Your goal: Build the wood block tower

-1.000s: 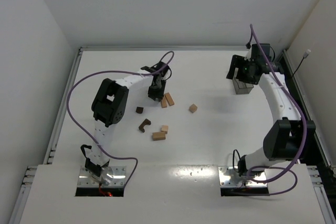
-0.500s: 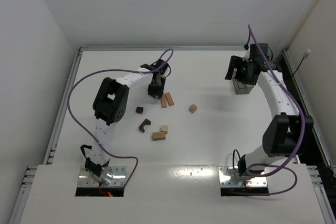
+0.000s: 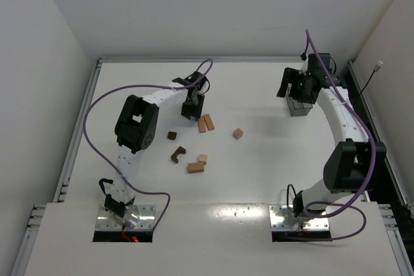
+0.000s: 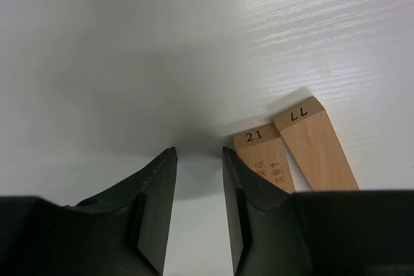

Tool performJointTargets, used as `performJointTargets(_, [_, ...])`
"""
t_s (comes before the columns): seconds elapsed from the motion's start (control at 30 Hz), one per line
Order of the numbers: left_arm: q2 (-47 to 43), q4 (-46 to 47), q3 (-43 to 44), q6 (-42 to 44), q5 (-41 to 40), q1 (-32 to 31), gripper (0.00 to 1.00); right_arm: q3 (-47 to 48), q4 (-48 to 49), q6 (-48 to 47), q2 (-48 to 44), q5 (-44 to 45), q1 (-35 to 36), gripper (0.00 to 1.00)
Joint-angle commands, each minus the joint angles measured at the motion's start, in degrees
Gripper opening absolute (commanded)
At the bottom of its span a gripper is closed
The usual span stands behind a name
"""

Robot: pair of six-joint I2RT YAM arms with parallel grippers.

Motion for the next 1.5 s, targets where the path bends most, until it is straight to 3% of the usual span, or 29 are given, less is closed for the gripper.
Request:
performJointTargets(0.0, [1.8, 0.2, 0.9, 0.1, 1.7, 0.5, 0.32, 2.3, 1.9, 0.2, 0.3, -0.7, -0.3, 0.77])
performJointTargets(0.37, [2.8, 0.2, 2.4, 0.6, 2.3, 0.5, 0.42, 1.3, 1.9, 0.2, 0.3, -1.2, -0.3, 0.77])
performJointTargets(1.07, [1.8, 0.2, 1.9, 0.6, 3.4, 0.5, 0.49, 0.7, 2.4, 0.7, 0.3, -1.7, -0.3, 0.77])
performJointTargets(1.17, [1.1, 0.2, 1.4, -0.8, -1.1, 0.5, 0.25, 0.7, 2.4, 0.7, 0.3, -2.3, -0.3, 0.77])
performJointTargets(1.2, [0.3, 0.2, 0.7, -0.8, -1.6, 0.5, 0.11, 0.7, 2.4, 0.7, 0.3, -2.3, -0.3, 0.77])
performJointTargets(1.23, [-0.7, 0.2, 0.7, -0.8, -2.1, 0.5, 0.06, 0.7, 3.0, 0.7, -0.2, -2.3, -0.3, 0.77])
performJointTargets(1.3, [-1.7, 0.2, -1.7, -0.8, -2.1, 0.5, 0.0, 0.7, 3.0, 0.7, -0.2, -2.8, -0.3, 0.77])
performJointTargets(1.47, [-5.5, 0.2, -6.9, -0.8, -0.6, 0.5, 0.0, -0.3, 3.0, 0.7, -0.2, -4.3, 0.9, 0.77])
